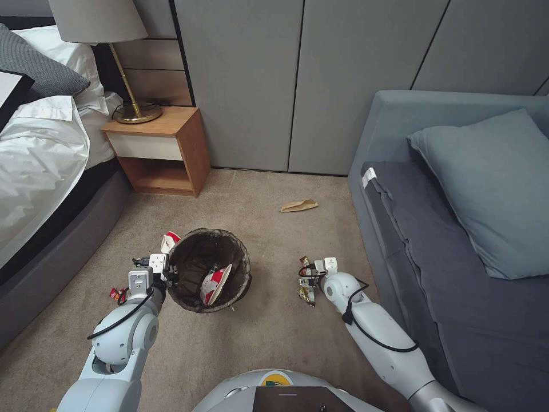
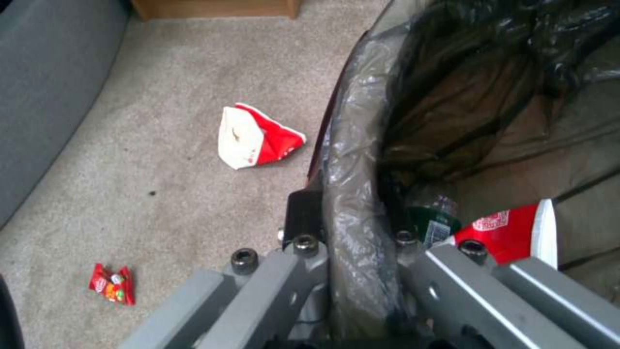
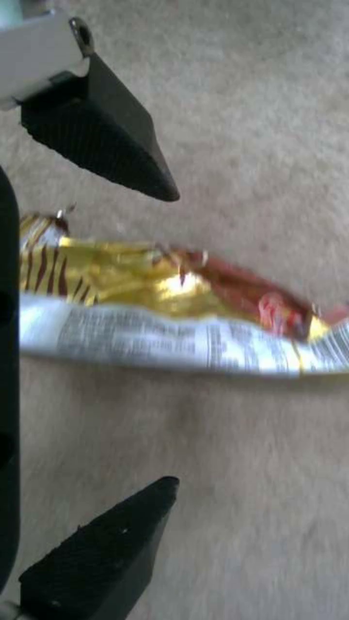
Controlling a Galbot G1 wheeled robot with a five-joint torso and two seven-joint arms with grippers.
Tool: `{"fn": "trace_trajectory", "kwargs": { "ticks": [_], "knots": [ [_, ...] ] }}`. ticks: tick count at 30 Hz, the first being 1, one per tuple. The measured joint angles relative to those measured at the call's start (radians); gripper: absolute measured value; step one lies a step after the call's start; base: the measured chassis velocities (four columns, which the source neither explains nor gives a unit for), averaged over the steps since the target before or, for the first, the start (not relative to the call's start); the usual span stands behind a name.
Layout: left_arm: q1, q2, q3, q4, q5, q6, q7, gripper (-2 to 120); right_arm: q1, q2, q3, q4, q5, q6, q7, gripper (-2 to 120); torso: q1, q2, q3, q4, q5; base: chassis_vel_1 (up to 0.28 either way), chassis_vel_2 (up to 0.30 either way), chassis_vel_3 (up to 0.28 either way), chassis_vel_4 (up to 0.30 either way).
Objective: Pick up the trash bin, then pick up the garbage from the floor and place it into the trash bin.
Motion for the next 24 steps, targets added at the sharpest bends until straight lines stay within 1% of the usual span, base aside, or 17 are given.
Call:
{"fn": "trace_trajectory", "kwargs": {
  "ticks": [2,4,9,11,21,24],
  "knots": [
    [0.000,0.000,-0.001,0.000,0.000,0.000,0.000,3,0.008,0.013,-0.005,-0.020,-0.009,0.006,-0.007,100,0.000,0.000,0.000,0.0001,0.0001,0.000,0.000,0.000,0.000],
    [-0.001,0.000,-0.001,0.000,0.000,0.000,0.001,3,0.028,0.037,-0.012,-0.070,-0.035,0.021,-0.024,100,0.000,0.000,0.000,0.0000,0.0001,0.000,0.000,0.000,0.000],
    [-0.001,-0.001,-0.001,0.000,0.001,0.000,0.001,3,0.042,0.051,-0.020,-0.097,-0.049,0.029,-0.030,100,0.000,0.000,0.000,0.0001,0.0000,0.000,0.000,0.000,0.000],
    [-0.001,-0.001,-0.002,0.001,0.001,0.000,0.001,3,0.053,0.064,-0.022,-0.128,-0.059,0.039,-0.035,100,0.000,0.000,0.000,0.0000,0.0000,0.000,0.000,0.000,0.000],
    [-0.002,0.001,-0.007,0.003,0.000,0.000,0.002,3,0.059,0.083,-0.017,-0.219,-0.113,0.076,-0.075,100,0.000,0.000,0.000,-0.0003,-0.0001,0.000,0.000,0.000,0.000],
    [-0.003,0.001,-0.007,0.006,0.000,0.000,0.003,3,0.067,0.092,-0.013,-0.242,-0.117,0.089,-0.081,100,0.000,0.000,0.000,-0.0005,-0.0008,0.000,0.000,0.000,0.000]
  ]
}}
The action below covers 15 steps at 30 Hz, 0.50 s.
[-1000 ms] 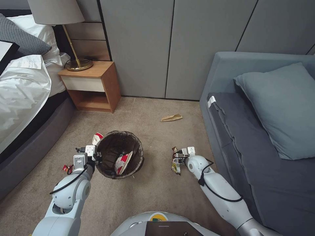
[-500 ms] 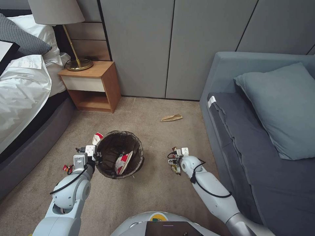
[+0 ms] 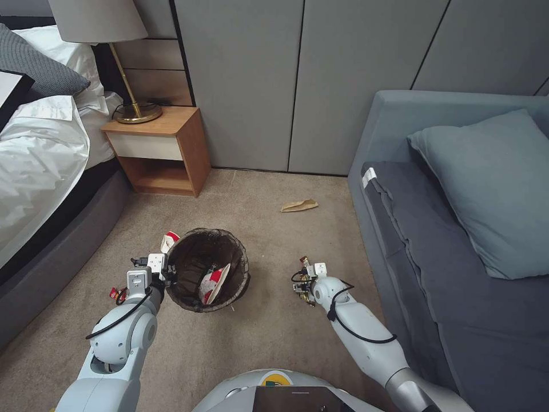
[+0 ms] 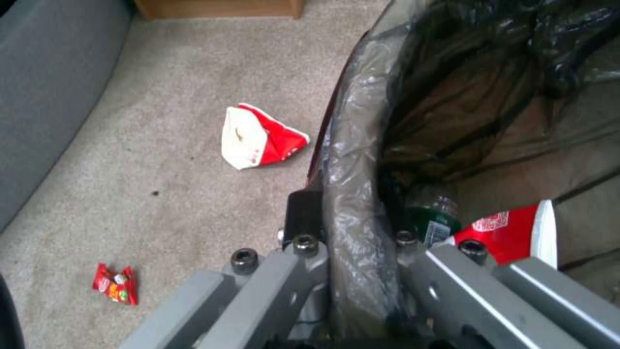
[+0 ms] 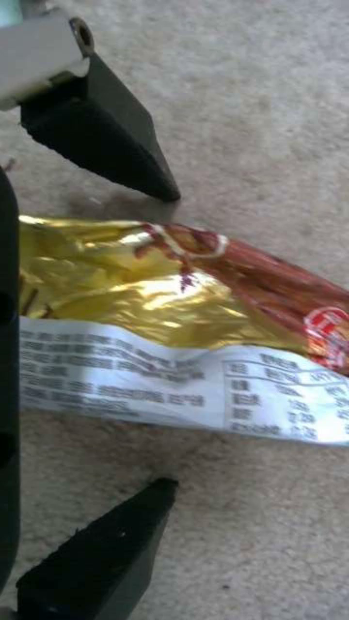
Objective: Pick up the trash bin, then pick up the garbage from the floor and place it into the trash bin.
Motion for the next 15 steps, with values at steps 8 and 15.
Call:
{"fn": "trace_trajectory", "kwargs": {
  "ticks": [8,15],
  "knots": [
    [-0.002,0.000,-0.001,0.002,-0.001,0.000,0.001,3,0.003,0.005,0.000,-0.012,-0.010,0.016,0.000,91,0.000,0.000,0.000,0.0000,0.0003,0.000,0.000,0.000,0.000],
    [-0.006,-0.002,0.005,0.009,0.000,0.000,0.001,3,-0.007,0.002,-0.002,0.015,-0.002,0.014,0.004,78,0.000,0.000,0.000,0.0001,0.0006,0.000,0.000,0.000,0.000]
  ]
}}
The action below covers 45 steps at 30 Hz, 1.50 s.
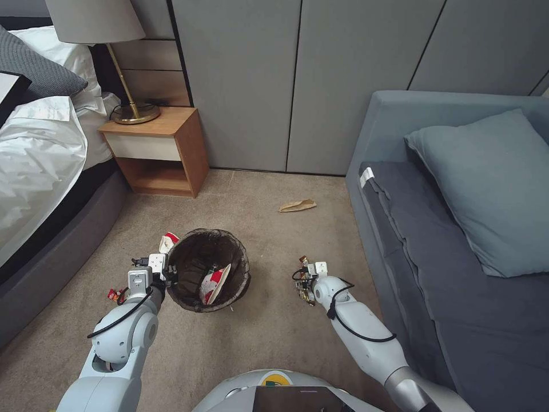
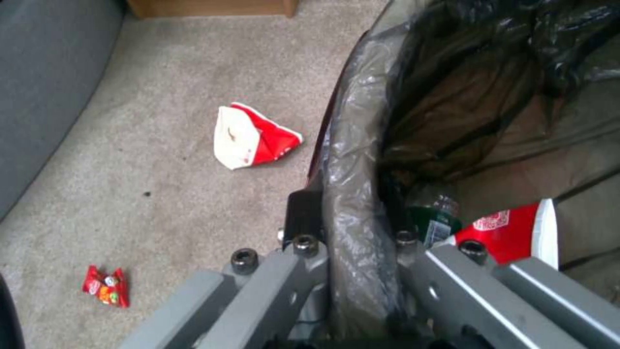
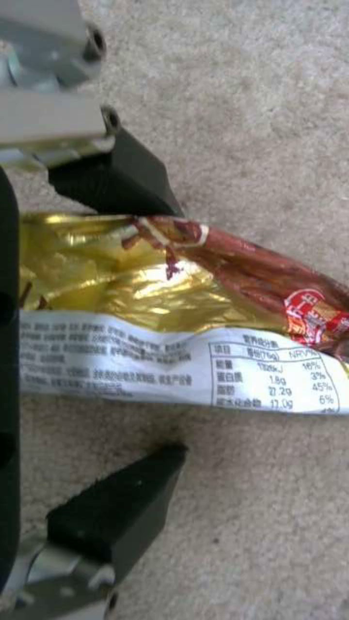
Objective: Pick up the trash bin, then pick up the garbage from the floor and place it into the trash bin.
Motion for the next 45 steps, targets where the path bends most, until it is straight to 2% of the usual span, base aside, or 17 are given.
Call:
{"fn": "trace_trajectory", "kwargs": {
  "ticks": [6,9,10,13,15,17,18,23,31,33,35,36,38,41,42,44,45],
  "knots": [
    [-0.001,0.008,0.000,0.000,-0.001,0.000,0.001,3,-0.014,-0.007,0.000,0.028,0.010,-0.002,0.002,63,0.000,0.000,0.000,0.0010,0.0010,0.000,0.000,0.000,0.000],
    [-0.002,0.009,0.001,0.001,-0.001,0.000,0.001,3,-0.029,-0.014,0.000,0.066,0.026,-0.007,0.007,48,0.000,0.000,0.000,0.0013,0.0013,0.000,0.000,0.000,0.000],
    [-0.002,0.009,0.001,0.001,-0.001,0.000,0.001,3,-0.029,-0.014,0.000,0.066,0.026,-0.007,0.007,48,0.000,0.000,0.000,0.0013,0.0013,0.000,0.000,0.000,0.000],
    [-0.003,0.007,0.005,0.002,0.000,0.000,0.001,3,-0.042,-0.025,0.000,0.116,0.048,-0.014,0.019,34,0.000,0.000,0.000,0.0006,0.0004,0.000,0.000,0.000,0.000],
    [-0.003,0.006,0.006,0.002,0.000,0.000,0.001,3,-0.045,-0.027,0.001,0.129,0.053,-0.014,0.022,32,0.000,0.000,0.000,0.0004,0.0001,0.000,0.000,0.000,0.000],
    [-0.003,0.005,0.008,0.002,0.000,0.000,0.001,3,-0.056,-0.031,0.008,0.159,0.067,-0.018,0.030,18,0.000,0.000,0.000,0.0004,0.0005,0.000,0.000,0.000,0.000],
    [-0.003,0.005,0.008,0.002,0.000,0.000,0.001,3,-0.056,-0.031,0.008,0.159,0.067,-0.018,0.030,18,0.000,0.000,0.000,0.0004,0.0005,0.000,0.000,0.000,0.000],
    [0.000,0.007,0.004,-0.003,0.001,0.000,0.001,3,-0.073,-0.044,0.021,0.196,0.076,-0.019,0.035,0,0.000,0.000,0.000,0.0003,0.0004,0.000,0.000,0.000,0.000],
    [0.003,0.007,-0.005,-0.009,0.000,0.000,0.001,3,-0.109,-0.092,0.053,0.330,0.148,-0.036,0.077,0,0.000,0.000,0.000,0.0002,0.0004,0.000,0.000,0.000,0.000],
    [0.002,0.005,-0.005,-0.009,0.001,0.000,0.001,3,-0.130,-0.140,0.067,0.442,0.201,-0.045,0.102,0,0.000,0.000,0.000,0.0003,0.0005,0.000,0.000,0.000,0.000],
    [0.002,0.005,-0.004,-0.008,0.002,0.000,0.001,3,-0.137,-0.160,0.073,0.488,0.224,-0.048,0.112,0,0.000,0.000,0.000,0.0003,0.0006,0.000,0.000,0.000,0.000],
    [0.001,0.003,-0.003,-0.006,0.004,0.000,0.001,3,-0.149,-0.202,0.083,0.570,0.261,-0.054,0.126,0,0.000,0.000,0.000,0.0003,0.0005,0.000,0.000,0.000,0.000],
    [0.001,0.003,-0.003,-0.005,0.005,0.000,0.001,3,-0.153,-0.219,0.086,0.604,0.273,-0.056,0.131,0,0.000,0.000,0.000,0.0001,0.0001,0.000,0.000,0.000,0.000],
    [0.000,-0.001,0.002,-0.003,0.010,0.000,0.001,3,-0.164,-0.326,0.102,0.801,0.376,-0.065,0.157,0,0.000,0.000,0.000,0.0002,0.0004,0.000,0.000,0.000,0.000],
    [0.000,-0.001,0.002,-0.003,0.010,0.000,0.001,3,-0.164,-0.326,0.102,0.801,0.376,-0.065,0.157,0,0.000,0.000,0.000,0.0002,0.0004,0.000,0.000,0.000,0.000],
    [-0.001,0.000,0.006,-0.003,0.015,0.000,0.001,3,-0.145,-0.386,0.105,0.938,0.458,-0.069,0.178,0,0.000,0.000,0.000,0.0002,0.0005,0.000,0.000,0.000,0.000],
    [-0.001,0.000,0.006,-0.003,0.015,0.000,0.001,3,-0.145,-0.386,0.105,0.938,0.458,-0.069,0.178,0,0.000,0.000,0.000,0.0002,0.0005,0.000,0.000,0.000,0.000]
  ]
}}
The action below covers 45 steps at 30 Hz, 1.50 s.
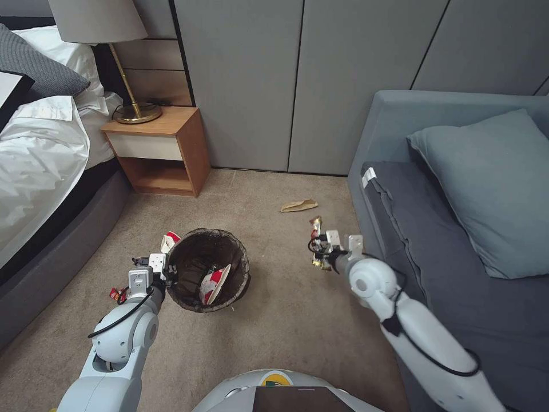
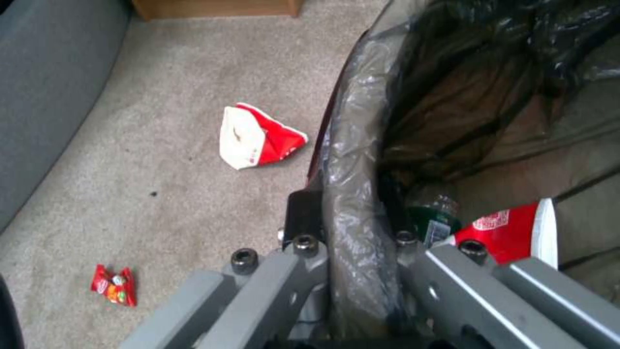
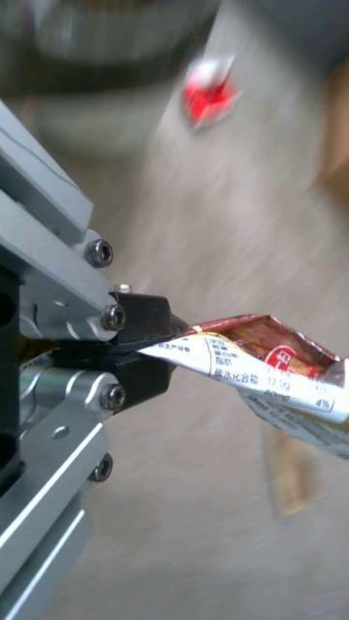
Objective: Pick up the trash bin, then pick up the garbage from the floor and place it into the trash bin.
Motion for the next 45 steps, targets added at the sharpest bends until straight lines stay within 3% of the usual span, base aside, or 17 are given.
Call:
{"fn": "trace_trajectory", "kwargs": {
  "ticks": [3,8,9,10,11,16,19,23,24,26,32,45],
  "knots": [
    [-0.004,0.002,0.002,0.001,0.005,0.000,0.000,3,0.075,-0.061,-0.013,0.151,0.157,-0.019,0.023,0,0.000,0.000,0.000,0.0001,0.0000,0.000,0.000,0.000,0.000],
    [-0.008,-0.001,0.005,0.007,0.011,0.000,0.001,3,0.173,-0.088,-0.050,0.205,0.262,-0.033,0.027,0,0.000,0.000,0.000,0.0001,-0.0001,0.000,0.000,0.000,0.000],
    [-0.009,-0.004,0.008,0.012,0.015,0.000,0.002,3,0.263,-0.094,-0.086,0.221,0.326,-0.044,0.028,0,0.000,0.000,0.000,0.0006,-0.0004,0.000,0.000,0.000,0.000],
    [-0.010,-0.005,0.009,0.016,0.018,0.000,0.002,3,0.317,-0.094,-0.121,0.221,0.351,-0.048,0.028,0,0.000,0.000,0.000,-0.0004,-0.0002,0.000,0.000,0.000,0.000],
    [-0.011,-0.006,0.010,0.017,0.019,0.000,0.003,3,0.368,-0.091,-0.158,0.216,0.364,-0.047,0.025,0,0.000,0.000,0.000,0.0005,-0.0001,0.000,0.000,0.000,0.000],
    [-0.016,-0.006,0.009,0.027,0.021,0.000,0.006,3,0.509,-0.063,-0.298,0.180,0.409,-0.043,0.028,0,0.000,0.000,0.000,0.0002,-0.0001,0.000,0.000,0.000,0.000],
    [-0.026,-0.006,0.007,0.041,0.022,0.000,0.007,3,0.658,-0.003,-0.438,0.124,0.467,-0.040,0.054,0,0.000,0.000,0.000,0.0002,-0.0003,0.000,0.000,0.000,0.000],
    [-0.033,-0.005,0.004,0.051,0.022,0.000,0.008,3,0.760,0.062,-0.546,0.049,0.477,-0.034,0.069,0,0.000,0.000,0.000,0.0003,-0.0007,0.000,0.000,0.000,0.000],
    [-0.033,-0.005,0.004,0.051,0.022,0.000,0.008,3,0.760,0.062,-0.546,0.049,0.477,-0.034,0.069,0,0.000,0.000,0.000,0.0003,-0.0007,0.000,0.000,0.000,0.000],
    [-0.036,-0.004,0.004,0.055,0.021,0.000,0.010,3,0.795,0.136,-0.622,-0.031,0.467,-0.024,0.076,0,0.000,0.000,0.000,0.0001,-0.0006,0.000,0.000,0.000,0.000],
    [-0.042,0.006,-0.003,0.057,0.014,0.000,0.015,3,0.781,0.279,-0.720,-0.171,0.390,-0.003,0.066,0,0.000,0.000,0.000,0.0004,-0.0007,0.000,0.000,0.000,0.000],
    [-0.046,0.012,-0.010,0.063,0.005,0.000,0.017,3,0.656,0.354,-0.762,-0.262,0.305,0.019,0.061,0,0.000,0.000,0.000,0.0001,-0.0003,0.000,0.000,0.000,0.000]
  ]
}}
